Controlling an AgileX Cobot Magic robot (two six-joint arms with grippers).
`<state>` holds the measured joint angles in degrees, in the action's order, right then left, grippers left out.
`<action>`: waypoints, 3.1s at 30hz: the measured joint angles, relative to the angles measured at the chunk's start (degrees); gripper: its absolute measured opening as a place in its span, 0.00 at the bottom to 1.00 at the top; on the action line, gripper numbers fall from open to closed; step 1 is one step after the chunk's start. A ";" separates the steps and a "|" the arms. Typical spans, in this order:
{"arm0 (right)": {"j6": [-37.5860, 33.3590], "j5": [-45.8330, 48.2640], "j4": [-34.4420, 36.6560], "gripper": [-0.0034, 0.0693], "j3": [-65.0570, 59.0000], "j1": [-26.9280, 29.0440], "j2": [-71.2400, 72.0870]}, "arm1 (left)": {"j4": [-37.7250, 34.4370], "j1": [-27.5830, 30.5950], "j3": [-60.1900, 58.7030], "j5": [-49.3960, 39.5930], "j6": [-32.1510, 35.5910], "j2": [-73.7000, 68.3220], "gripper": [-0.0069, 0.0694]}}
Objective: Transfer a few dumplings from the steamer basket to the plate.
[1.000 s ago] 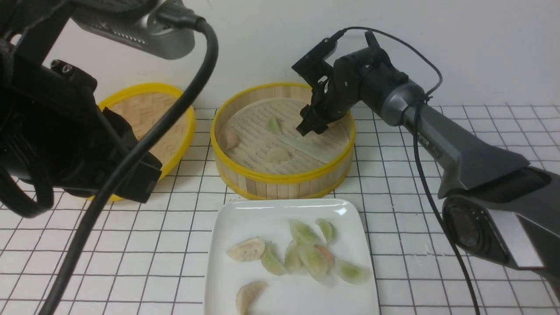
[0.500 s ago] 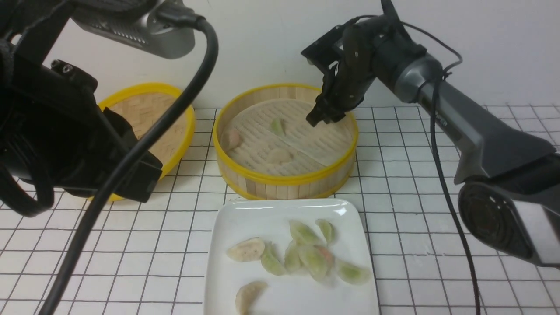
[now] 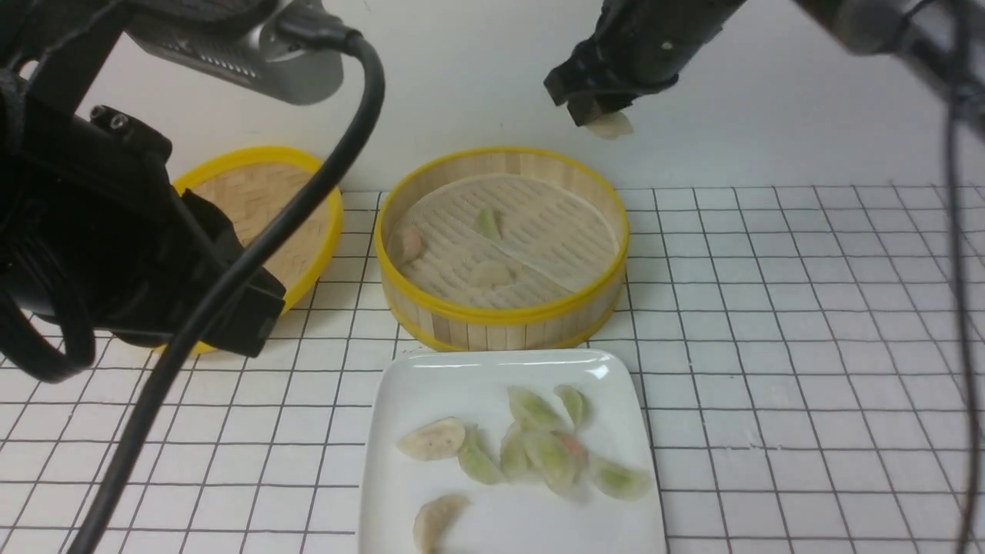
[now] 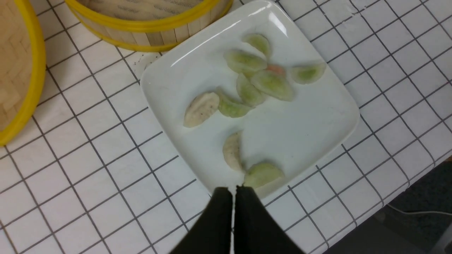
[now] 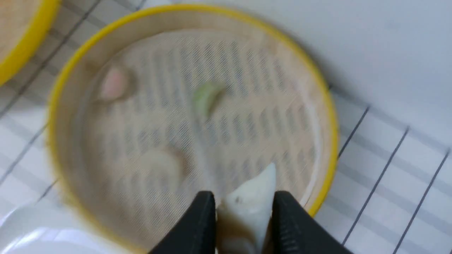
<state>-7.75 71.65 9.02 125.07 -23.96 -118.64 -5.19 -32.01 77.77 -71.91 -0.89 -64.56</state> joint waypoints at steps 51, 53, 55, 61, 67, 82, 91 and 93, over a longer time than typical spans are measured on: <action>8.94 -7.24 -4.55 0.03 -43.21 -0.43 51.62 | 9.39 0.00 -14.43 13.13 -4.92 26.39 0.08; 10.77 -13.04 -4.44 0.03 -50.78 -0.43 61.10 | 9.89 0.00 -18.64 17.23 -5.04 29.91 0.08; 13.73 -25.25 -3.15 0.03 -64.30 -0.43 77.46 | 10.16 0.00 -25.74 23.57 -5.10 34.82 0.08; 15.79 -44.88 -3.97 0.03 -88.23 -0.43 109.03 | 9.42 0.00 -37.57 37.41 -5.78 40.09 0.08; 17.02 -46.48 -7.79 0.03 -99.35 -0.43 119.39 | 8.21 0.05 -41.15 43.63 -6.13 39.52 0.08; 17.58 -45.89 -9.02 0.03 -99.86 -0.43 119.57 | 8.17 0.05 -41.20 44.96 -6.19 38.95 0.08; 17.58 -45.84 -9.02 0.03 -99.86 -0.43 119.57 | 8.18 0.05 -41.20 45.03 -6.08 38.95 0.08; 17.58 -45.84 -9.02 0.03 -99.86 -0.43 119.57 | 8.56 0.05 -41.20 45.03 -5.38 38.91 0.08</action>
<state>9.84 25.81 0.00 25.21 -24.38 0.93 3.37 -31.96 36.57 -26.88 -6.27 -25.65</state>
